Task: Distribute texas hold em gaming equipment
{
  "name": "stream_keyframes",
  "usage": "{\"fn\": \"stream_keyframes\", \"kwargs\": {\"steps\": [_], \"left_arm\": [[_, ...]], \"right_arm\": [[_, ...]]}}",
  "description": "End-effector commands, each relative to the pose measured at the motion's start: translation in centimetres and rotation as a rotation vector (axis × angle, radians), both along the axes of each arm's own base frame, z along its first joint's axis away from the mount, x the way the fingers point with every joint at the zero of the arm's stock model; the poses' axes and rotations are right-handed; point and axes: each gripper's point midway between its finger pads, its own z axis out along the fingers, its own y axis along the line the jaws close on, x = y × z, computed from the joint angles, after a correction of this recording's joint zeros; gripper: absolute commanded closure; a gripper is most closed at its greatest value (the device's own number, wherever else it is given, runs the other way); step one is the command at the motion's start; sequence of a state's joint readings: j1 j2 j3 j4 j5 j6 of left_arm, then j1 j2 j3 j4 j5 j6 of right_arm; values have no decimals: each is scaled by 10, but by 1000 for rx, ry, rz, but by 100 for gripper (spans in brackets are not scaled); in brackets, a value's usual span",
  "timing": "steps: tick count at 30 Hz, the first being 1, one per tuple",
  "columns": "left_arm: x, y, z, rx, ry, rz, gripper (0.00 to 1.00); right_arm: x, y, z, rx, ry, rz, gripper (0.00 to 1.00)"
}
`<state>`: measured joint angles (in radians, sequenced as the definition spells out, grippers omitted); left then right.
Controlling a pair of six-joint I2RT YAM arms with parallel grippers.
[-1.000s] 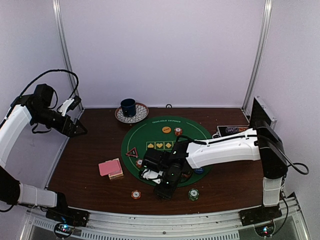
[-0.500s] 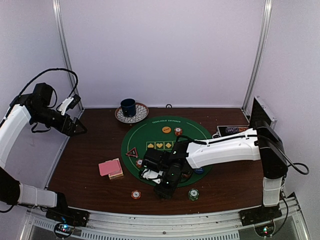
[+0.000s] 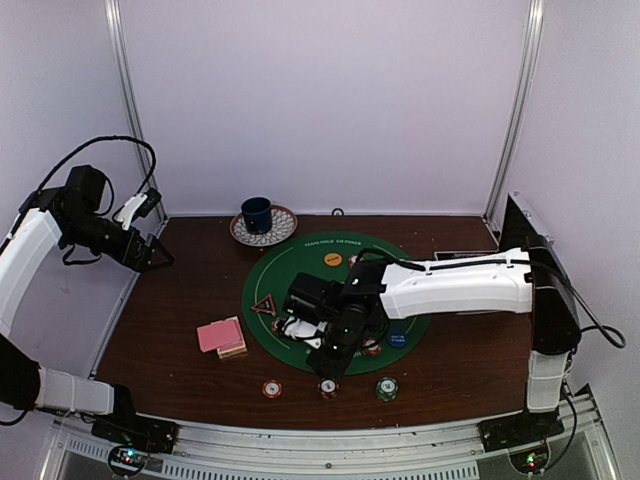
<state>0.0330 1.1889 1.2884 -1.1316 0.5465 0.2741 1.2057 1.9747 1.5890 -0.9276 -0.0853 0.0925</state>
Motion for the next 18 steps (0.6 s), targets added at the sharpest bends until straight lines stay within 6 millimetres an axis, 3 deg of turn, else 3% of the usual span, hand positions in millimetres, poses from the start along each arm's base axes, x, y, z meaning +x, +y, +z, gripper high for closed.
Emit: {"fn": "stream_keyframes", "kwargs": {"steps": [1, 10, 18], "left_arm": [[-1, -1, 13, -3, -45, -17, 2], [0, -2, 10, -11, -33, -23, 2], [-1, -1, 9, -2, -36, -24, 2]], "right_arm": [[46, -11, 47, 72, -91, -100, 87], [175, -56, 60, 76, -219, -385, 87], [264, -89, 35, 78, -250, -554, 87]]}}
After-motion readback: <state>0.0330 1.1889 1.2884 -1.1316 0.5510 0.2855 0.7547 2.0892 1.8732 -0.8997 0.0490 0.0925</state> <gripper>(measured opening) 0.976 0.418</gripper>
